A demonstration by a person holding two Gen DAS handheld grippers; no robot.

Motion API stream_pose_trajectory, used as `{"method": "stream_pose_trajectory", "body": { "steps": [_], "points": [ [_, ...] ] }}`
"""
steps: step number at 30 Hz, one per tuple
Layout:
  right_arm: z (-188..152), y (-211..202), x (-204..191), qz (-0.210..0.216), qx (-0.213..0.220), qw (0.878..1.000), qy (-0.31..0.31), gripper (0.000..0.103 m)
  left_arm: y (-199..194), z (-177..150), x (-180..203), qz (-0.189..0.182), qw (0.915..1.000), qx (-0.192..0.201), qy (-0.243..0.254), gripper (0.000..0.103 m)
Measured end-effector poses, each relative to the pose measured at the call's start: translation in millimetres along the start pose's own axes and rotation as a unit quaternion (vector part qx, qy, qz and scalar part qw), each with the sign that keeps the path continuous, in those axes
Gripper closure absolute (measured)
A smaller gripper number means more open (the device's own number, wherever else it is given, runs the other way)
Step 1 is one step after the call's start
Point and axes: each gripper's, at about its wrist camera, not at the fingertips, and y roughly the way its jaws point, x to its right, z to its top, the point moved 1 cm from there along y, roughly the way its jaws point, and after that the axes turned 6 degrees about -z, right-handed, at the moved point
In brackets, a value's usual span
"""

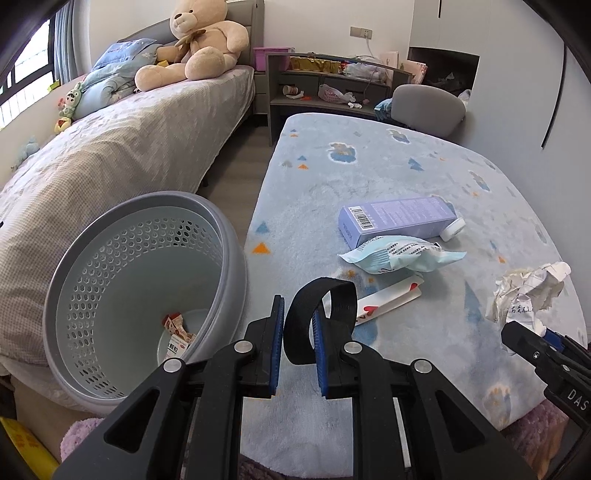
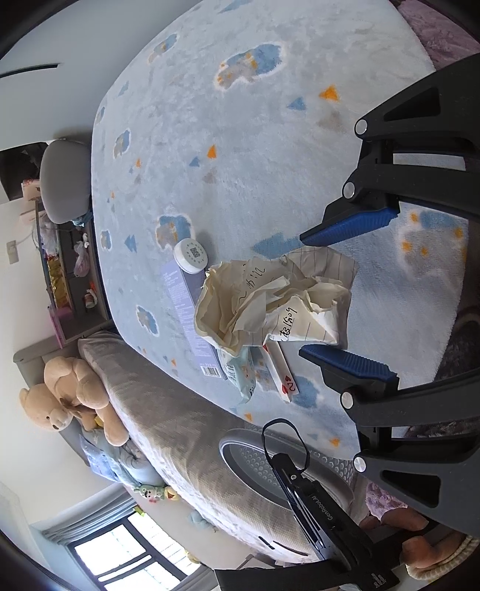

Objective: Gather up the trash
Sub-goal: 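Carry the strap and crumpled paper over the grey basket with both tools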

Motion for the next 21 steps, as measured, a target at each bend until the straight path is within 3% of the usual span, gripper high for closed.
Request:
{"method": "stream_pose_trajectory", "body": {
  "steps": [21],
  "points": [
    [-3, -20, -41, 0.014, 0.015, 1.000, -0.022, 0.049, -41, -2, -15, -0.015, 0.9995, 0.028, 0.004, 0.088]
  ]
}}
